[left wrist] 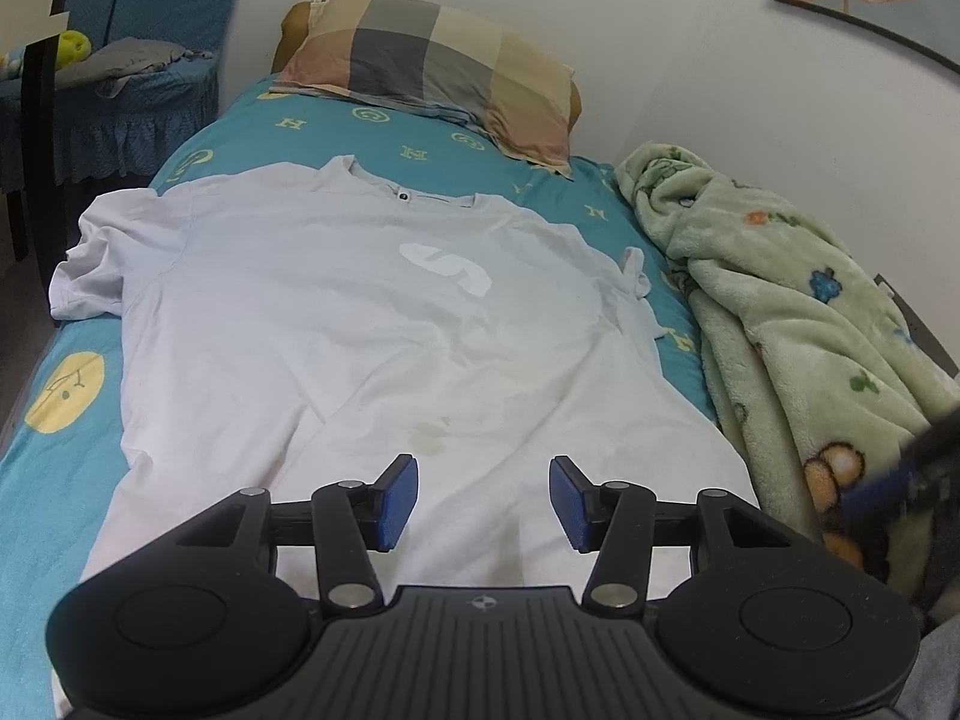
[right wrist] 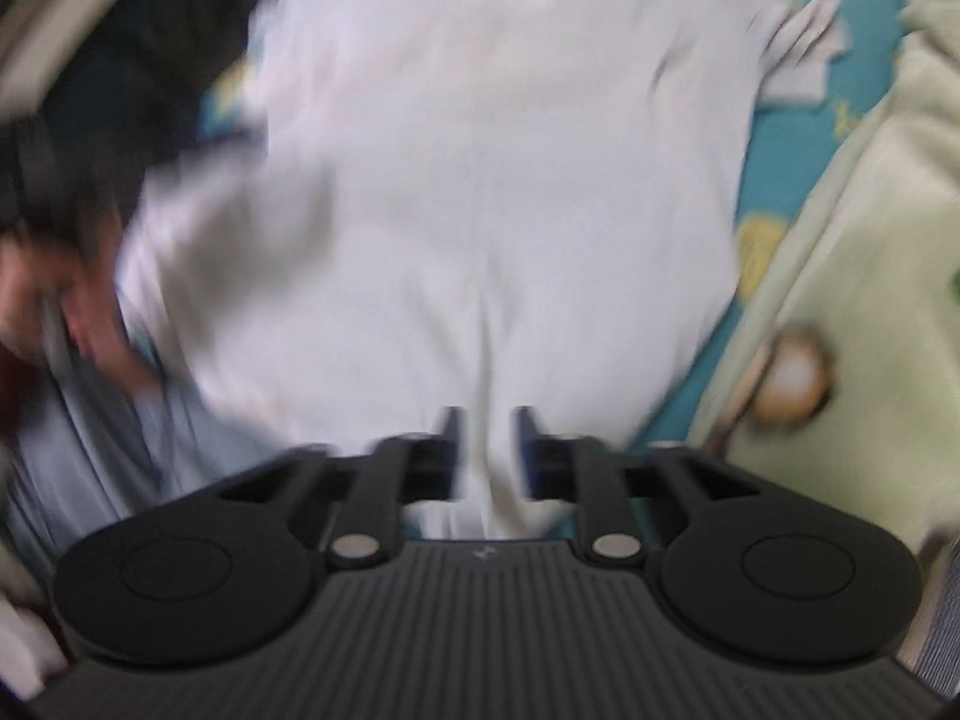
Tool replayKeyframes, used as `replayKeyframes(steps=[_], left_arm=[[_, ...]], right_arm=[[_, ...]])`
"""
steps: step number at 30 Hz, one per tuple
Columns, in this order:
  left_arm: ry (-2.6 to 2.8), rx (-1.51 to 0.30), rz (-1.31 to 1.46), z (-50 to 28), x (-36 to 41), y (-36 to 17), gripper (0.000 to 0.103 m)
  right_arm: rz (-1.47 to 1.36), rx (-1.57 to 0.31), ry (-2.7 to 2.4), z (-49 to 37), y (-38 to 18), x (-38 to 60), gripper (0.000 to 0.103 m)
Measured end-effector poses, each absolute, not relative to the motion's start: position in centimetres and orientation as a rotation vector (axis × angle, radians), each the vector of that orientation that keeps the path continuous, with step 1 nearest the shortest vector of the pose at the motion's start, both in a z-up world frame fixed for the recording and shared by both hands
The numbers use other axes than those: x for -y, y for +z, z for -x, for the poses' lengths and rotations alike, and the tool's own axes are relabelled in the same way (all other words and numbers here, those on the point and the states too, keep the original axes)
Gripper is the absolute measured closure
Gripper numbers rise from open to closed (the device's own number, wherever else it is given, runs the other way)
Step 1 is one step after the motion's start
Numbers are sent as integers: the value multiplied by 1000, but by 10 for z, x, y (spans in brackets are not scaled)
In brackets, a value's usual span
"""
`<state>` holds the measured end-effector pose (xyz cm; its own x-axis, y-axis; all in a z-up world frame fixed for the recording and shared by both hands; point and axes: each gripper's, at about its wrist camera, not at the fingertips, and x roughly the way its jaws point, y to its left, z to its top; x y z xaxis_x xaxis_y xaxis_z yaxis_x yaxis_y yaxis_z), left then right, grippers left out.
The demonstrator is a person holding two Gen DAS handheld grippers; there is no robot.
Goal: Fold clothes
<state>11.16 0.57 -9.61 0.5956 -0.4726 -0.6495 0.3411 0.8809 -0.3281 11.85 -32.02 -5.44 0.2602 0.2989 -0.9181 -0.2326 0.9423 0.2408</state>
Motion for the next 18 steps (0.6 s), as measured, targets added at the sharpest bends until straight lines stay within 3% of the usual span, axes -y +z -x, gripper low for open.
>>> replayKeyframes(steps=[1,8,12,18], left_arm=[[-478,-802,170,-111,-3,-96,49],[-467,-816,161,-122,5,-107,49],[-467,-838,186,-136,5,-118,49],[-470,-884,254,-158,0,-133,49]], right_arm=[[-124,-1213,303,-134,-62,329,43],[-543,-868,-95,-241,-116,394,40],[-842,-756,-292,-281,-173,423,42],[-938,-631,-395,-331,-233,444,40]])
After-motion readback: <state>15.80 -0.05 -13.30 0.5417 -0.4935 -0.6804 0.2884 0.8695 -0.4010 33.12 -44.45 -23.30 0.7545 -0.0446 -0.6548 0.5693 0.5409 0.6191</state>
